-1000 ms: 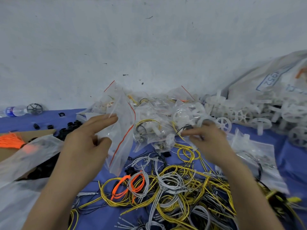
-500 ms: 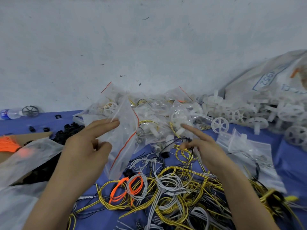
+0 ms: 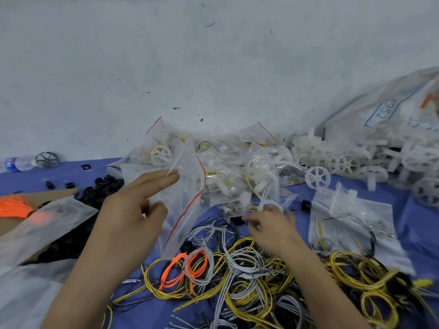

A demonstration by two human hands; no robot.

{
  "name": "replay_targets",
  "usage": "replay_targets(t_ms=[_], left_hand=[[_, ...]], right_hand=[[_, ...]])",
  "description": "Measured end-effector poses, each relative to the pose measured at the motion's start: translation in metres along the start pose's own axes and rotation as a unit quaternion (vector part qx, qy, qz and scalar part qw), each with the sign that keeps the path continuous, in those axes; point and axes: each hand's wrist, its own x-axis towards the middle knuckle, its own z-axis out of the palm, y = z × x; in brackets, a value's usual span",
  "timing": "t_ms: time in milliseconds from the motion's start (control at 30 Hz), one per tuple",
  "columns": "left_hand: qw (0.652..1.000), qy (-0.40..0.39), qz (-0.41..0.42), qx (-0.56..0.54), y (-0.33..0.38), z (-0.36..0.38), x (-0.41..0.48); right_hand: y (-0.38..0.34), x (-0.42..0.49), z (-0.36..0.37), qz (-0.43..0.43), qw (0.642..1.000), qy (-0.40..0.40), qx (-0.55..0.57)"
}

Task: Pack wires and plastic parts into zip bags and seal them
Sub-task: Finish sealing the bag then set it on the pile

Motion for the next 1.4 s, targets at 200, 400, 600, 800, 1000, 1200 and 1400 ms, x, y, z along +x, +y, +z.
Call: replay_targets(t_ms=[200,400,600,800,1000,1200,1400], left_hand=[[1.000,-0.001,0.016,0.000,-0.003,0.002,0.000],[1.000,0.001,0.024,0.019,-0.004,0.003,-0.001],[0.999,-0.006,0.015,0.034,-0.004,0.005,-0.002],[0.999,-0.014,0.000,0.041,-0.003,0.006,-0.002],[0.999,-0.013,0.000,0.043,-0.003,0.005,-0.002],[0.999,-0.017,-0.003,0.048,-0.003,0.006,-0.001],[0.999,-0.023,-0.004,0.041,-0.002,0.006,-0.002]], right_hand=[[-0.004,0.001,0.021,0.023,0.997,-0.070,0.007],[-0.007,0.001,0.012,0.040,0.999,-0.027,-0.003],[-0.007,0.001,-0.009,0.066,0.997,0.028,0.020],[-0.002,-0.004,-0.029,0.054,0.992,0.047,0.100],[0.001,-0.008,-0.040,0.025,0.961,0.151,0.229],[0.000,-0.009,-0.043,0.015,0.908,0.281,0.310],[-0.004,-0.012,-0.053,0.010,0.948,0.235,0.214]])
